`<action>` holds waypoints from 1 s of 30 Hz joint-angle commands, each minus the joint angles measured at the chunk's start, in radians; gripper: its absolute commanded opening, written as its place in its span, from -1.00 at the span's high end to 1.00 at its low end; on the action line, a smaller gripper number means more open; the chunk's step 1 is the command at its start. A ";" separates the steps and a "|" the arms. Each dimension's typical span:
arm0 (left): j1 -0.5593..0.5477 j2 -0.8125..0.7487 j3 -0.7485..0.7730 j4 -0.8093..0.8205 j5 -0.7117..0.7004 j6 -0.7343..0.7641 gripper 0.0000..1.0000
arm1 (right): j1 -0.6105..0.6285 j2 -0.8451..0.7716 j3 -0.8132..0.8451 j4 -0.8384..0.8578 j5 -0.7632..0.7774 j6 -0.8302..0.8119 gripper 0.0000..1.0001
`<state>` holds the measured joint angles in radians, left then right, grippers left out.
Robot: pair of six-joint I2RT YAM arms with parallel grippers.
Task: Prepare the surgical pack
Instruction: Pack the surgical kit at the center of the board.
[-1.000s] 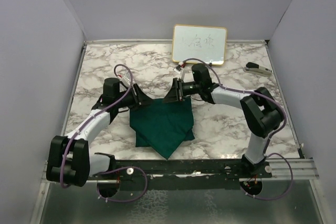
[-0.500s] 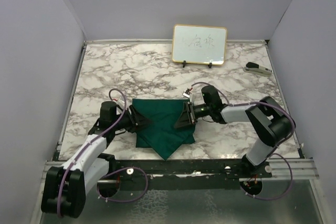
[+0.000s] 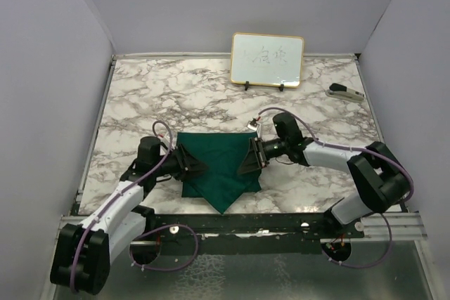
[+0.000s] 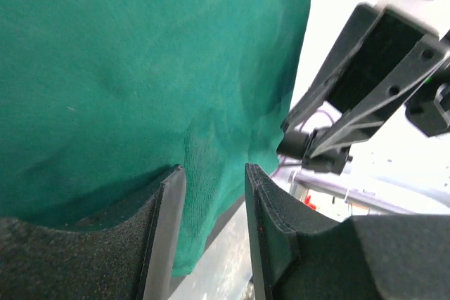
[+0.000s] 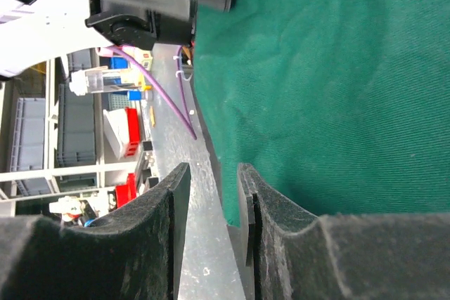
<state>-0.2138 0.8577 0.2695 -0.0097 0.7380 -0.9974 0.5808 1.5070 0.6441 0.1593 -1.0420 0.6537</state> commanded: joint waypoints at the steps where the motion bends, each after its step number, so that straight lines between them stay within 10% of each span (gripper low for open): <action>1: -0.113 0.039 -0.024 0.105 0.021 -0.042 0.19 | 0.032 0.047 0.006 0.060 -0.036 0.029 0.32; 16: -0.202 -0.436 -0.139 -0.395 -0.178 -0.169 0.32 | 0.069 -0.153 -0.220 -0.168 0.114 -0.059 0.34; 24: -0.202 -0.335 0.075 -0.443 -0.232 -0.039 0.31 | 0.131 -0.206 -0.201 -0.233 0.175 -0.076 0.33; 30: -0.203 -0.246 0.196 -0.540 -0.287 0.109 0.20 | 0.338 -0.294 -0.251 -0.157 0.663 0.013 0.34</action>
<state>-0.4145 0.5991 0.3958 -0.4519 0.5289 -1.0161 0.8013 1.2865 0.4335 -0.0429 -0.7677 0.6098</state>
